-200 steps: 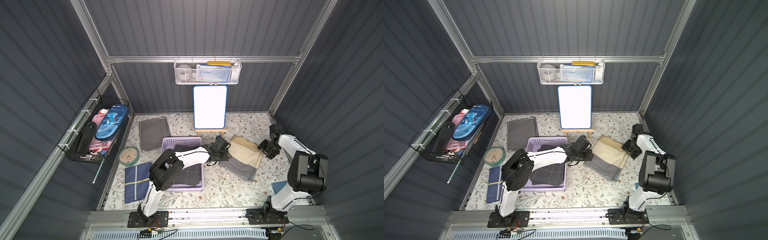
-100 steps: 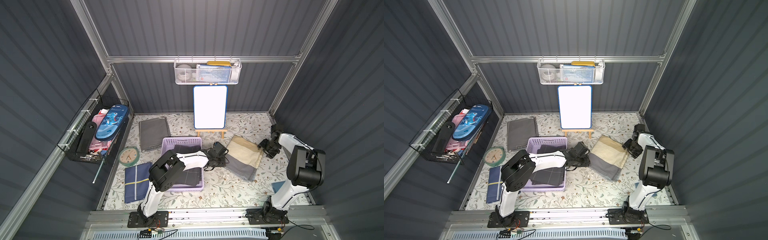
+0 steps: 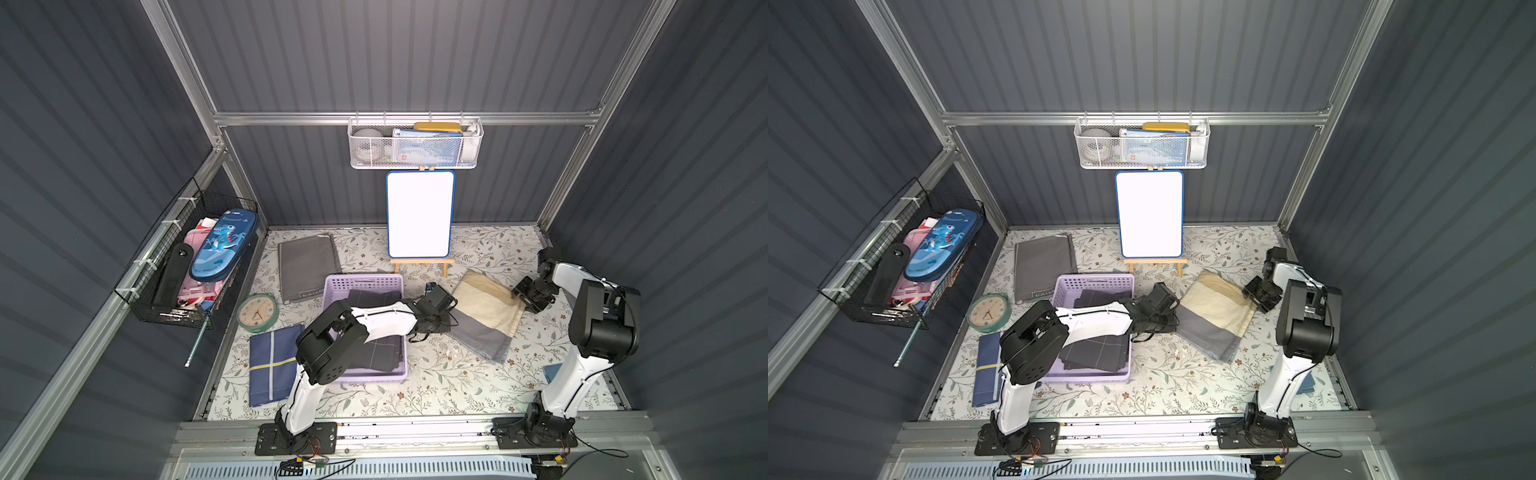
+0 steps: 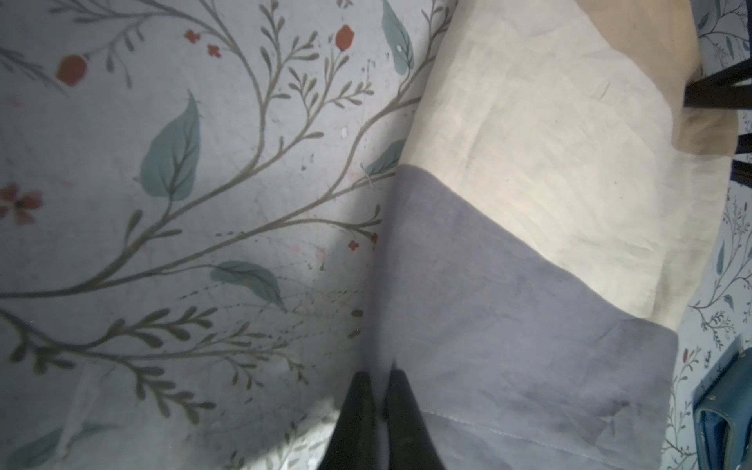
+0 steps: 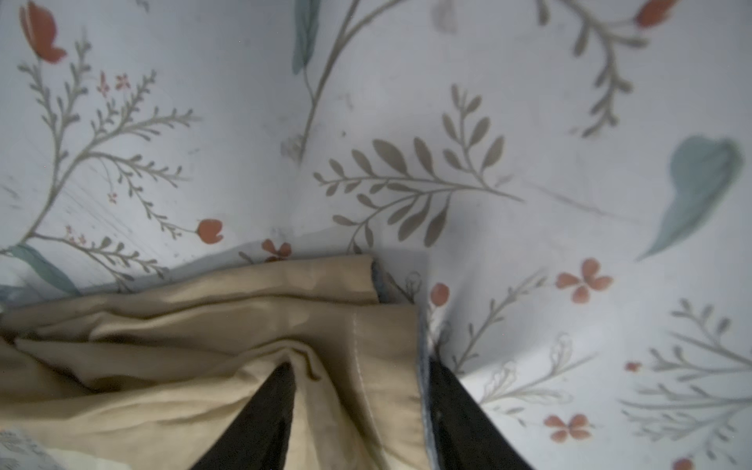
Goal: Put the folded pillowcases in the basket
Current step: Pick up the pillowcase from the center of the board, then place the pillowcase in the basket.
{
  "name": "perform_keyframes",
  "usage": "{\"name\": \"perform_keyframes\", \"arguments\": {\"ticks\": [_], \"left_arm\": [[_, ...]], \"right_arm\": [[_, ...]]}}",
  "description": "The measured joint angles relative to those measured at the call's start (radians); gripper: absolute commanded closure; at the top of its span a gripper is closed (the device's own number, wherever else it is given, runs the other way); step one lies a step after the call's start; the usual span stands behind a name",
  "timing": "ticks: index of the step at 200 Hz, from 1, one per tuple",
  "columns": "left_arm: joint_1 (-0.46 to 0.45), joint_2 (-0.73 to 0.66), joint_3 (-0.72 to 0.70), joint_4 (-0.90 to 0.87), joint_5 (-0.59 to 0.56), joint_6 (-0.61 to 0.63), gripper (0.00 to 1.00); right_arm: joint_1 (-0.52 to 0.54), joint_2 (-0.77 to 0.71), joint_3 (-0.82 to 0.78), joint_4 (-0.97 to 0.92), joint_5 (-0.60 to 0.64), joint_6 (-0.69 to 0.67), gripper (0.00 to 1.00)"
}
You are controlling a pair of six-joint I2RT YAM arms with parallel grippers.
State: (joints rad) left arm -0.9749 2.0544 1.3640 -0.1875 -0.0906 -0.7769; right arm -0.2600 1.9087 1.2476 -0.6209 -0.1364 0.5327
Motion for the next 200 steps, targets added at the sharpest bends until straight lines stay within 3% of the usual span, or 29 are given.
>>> {"name": "perform_keyframes", "arguments": {"ticks": [16, 39, 102, 200], "left_arm": [[0.000, 0.000, 0.001, -0.001, -0.005, 0.003, 0.95], [0.000, 0.000, 0.008, -0.006, -0.011, 0.007, 1.00], [0.000, -0.004, 0.085, -0.079, -0.060, 0.026, 1.00], [0.000, -0.188, 0.212, -0.251, -0.186, 0.020, 1.00]], "right_arm": [[0.000, 0.003, -0.001, 0.003, -0.010, -0.012, 0.80], [0.000, 0.016, -0.001, 0.013, -0.043, -0.001, 1.00], [0.007, -0.005, -0.058, 0.134, -0.177, 0.029, 1.00], [0.175, -0.285, -0.098, 0.133, -0.201, 0.080, 1.00]]}}
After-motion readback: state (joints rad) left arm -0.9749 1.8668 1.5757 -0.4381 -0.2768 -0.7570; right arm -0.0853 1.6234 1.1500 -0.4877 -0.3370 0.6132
